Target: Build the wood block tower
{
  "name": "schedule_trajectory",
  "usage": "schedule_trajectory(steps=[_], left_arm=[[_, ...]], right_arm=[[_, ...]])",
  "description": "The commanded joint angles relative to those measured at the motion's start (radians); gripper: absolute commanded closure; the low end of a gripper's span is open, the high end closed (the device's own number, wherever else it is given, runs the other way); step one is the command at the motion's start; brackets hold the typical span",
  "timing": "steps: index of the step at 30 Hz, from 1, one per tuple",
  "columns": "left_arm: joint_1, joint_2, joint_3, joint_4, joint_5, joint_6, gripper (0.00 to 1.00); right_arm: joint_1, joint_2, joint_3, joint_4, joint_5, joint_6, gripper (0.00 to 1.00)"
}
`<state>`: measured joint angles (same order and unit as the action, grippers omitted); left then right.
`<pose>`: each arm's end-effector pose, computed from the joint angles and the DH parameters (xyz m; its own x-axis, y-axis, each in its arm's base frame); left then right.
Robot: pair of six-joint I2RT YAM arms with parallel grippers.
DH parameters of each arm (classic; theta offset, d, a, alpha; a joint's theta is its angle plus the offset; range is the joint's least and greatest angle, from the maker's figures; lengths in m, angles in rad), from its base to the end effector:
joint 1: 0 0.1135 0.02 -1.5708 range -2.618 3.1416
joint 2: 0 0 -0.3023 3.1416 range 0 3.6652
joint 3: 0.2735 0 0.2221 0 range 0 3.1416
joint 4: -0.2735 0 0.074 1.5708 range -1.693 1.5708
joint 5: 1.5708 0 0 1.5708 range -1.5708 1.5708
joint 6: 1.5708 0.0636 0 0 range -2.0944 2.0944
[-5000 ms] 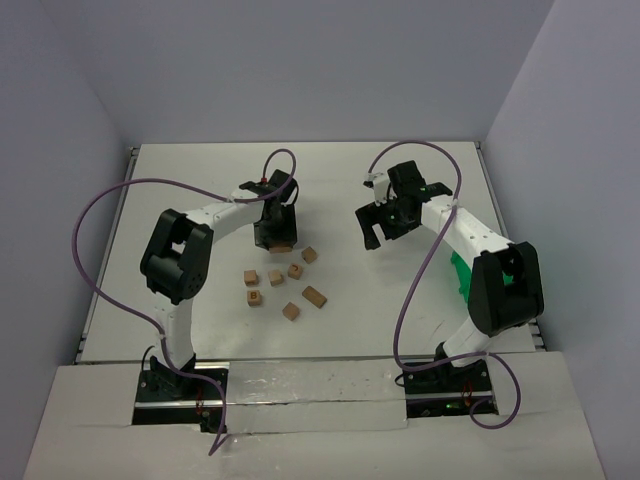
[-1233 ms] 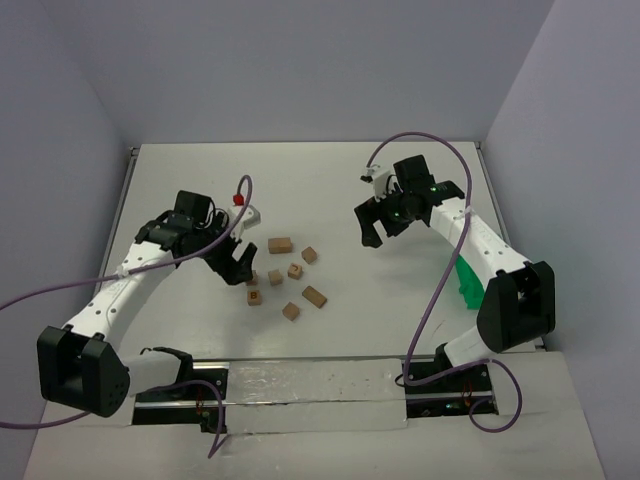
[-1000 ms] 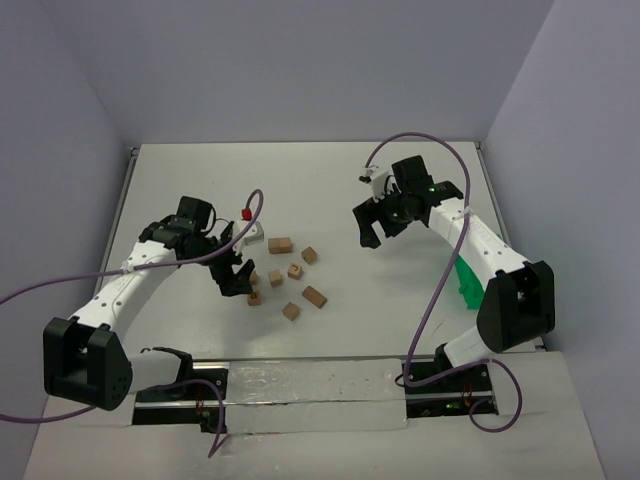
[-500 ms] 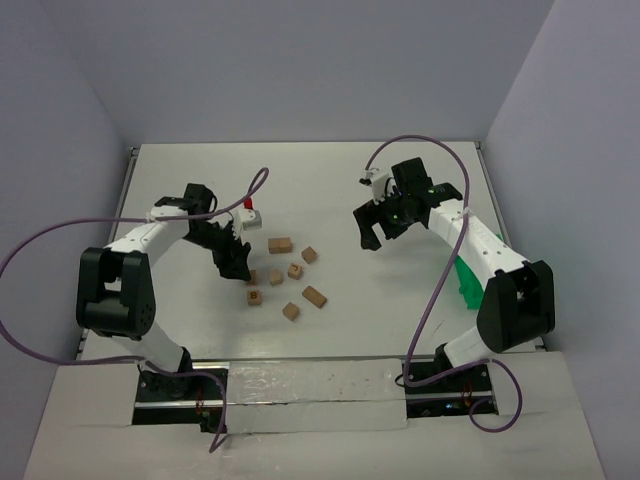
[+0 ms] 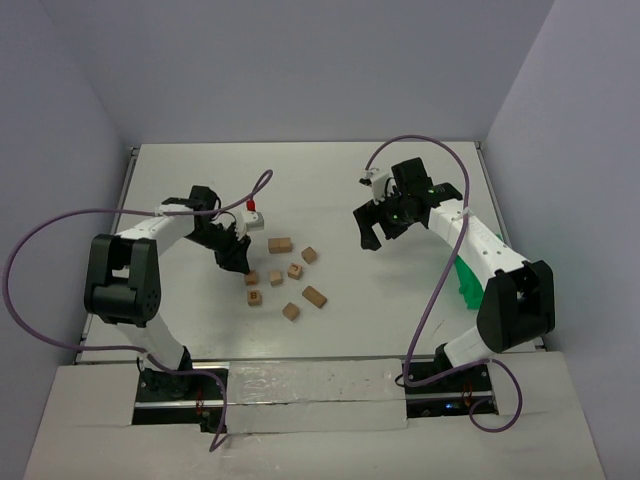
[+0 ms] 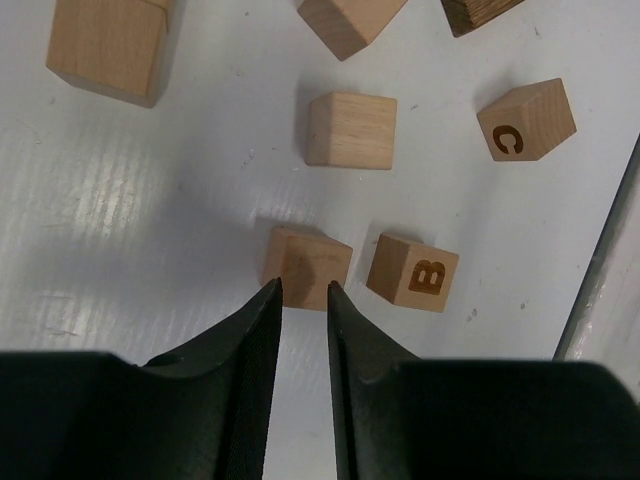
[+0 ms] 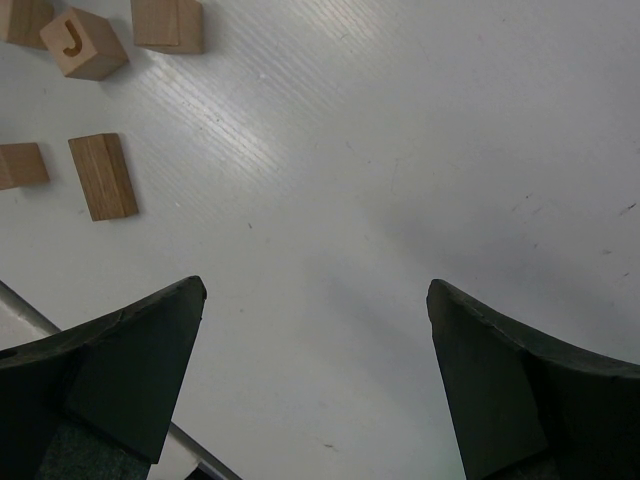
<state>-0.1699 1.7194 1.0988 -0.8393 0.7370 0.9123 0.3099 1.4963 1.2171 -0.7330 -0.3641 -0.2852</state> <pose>0.2757 -0.0907 0.2166 -0.4424 0.6701 -0.5960 0.8962 0.3060 -0.3212 0.2696 0.1101 0.3005 -0.6442 -0.4823 -0.5936 -0.6732 0.7260 0.1407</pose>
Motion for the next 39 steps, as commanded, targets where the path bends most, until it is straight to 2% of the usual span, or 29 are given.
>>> schedule_trajectory(steps=[1, 18, 26, 39], left_arm=[[0.004, 0.039, 0.060, -0.023, 0.042, 0.036, 0.69], [0.003, 0.128, 0.106, -0.117, 0.088, 0.094, 0.73], [0.002, 0.143, 0.107, -0.145, 0.100, 0.113, 0.82], [-0.010, 0.146, 0.093, -0.157, 0.104, 0.122, 0.83]], right_arm=[[0.008, 0.002, -0.005, 0.014, -0.001, 0.001, 0.00], [0.008, 0.010, -0.008, 0.014, 0.007, -0.006, 0.00], [0.008, 0.010, -0.008, 0.014, 0.007, -0.005, 0.00], [0.008, 0.014, -0.007, 0.012, 0.010, -0.004, 0.00]])
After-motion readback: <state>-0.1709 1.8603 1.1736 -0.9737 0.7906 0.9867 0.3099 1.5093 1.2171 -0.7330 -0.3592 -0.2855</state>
